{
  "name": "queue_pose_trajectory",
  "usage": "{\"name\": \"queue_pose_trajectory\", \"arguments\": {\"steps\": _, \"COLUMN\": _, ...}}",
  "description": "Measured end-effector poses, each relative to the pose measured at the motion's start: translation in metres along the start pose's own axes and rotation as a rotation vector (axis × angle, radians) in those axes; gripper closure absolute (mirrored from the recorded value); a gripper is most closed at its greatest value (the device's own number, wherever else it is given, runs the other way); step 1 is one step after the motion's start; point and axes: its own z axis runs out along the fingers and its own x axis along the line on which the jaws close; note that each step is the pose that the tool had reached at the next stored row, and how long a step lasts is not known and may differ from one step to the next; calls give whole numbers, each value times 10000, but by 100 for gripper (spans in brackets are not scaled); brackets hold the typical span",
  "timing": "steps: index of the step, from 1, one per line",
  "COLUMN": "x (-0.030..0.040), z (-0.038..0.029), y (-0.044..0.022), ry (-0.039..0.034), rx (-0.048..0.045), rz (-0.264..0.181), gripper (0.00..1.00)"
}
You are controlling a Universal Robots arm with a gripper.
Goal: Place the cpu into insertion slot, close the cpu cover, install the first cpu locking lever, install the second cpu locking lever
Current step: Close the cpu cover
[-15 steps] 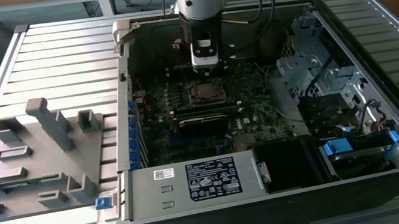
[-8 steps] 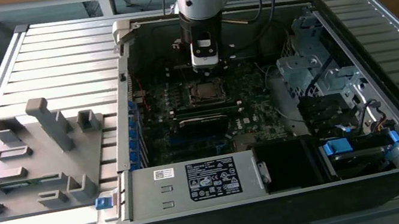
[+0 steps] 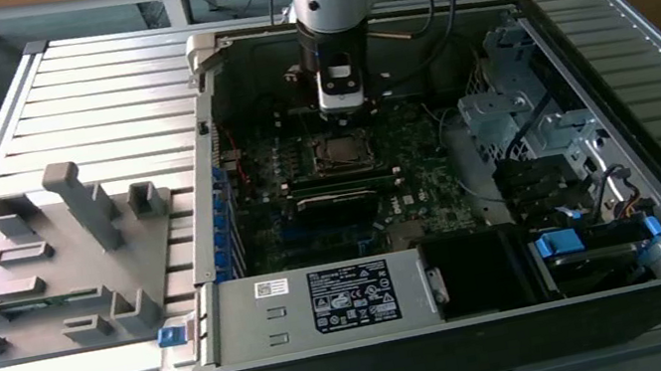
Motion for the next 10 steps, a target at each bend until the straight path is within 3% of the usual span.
{"name": "queue_pose_trajectory", "arguments": {"steps": 10, "x": 0, "z": 0, "y": 0, "ry": 4, "rx": 0, "rz": -90, "gripper": 90}}
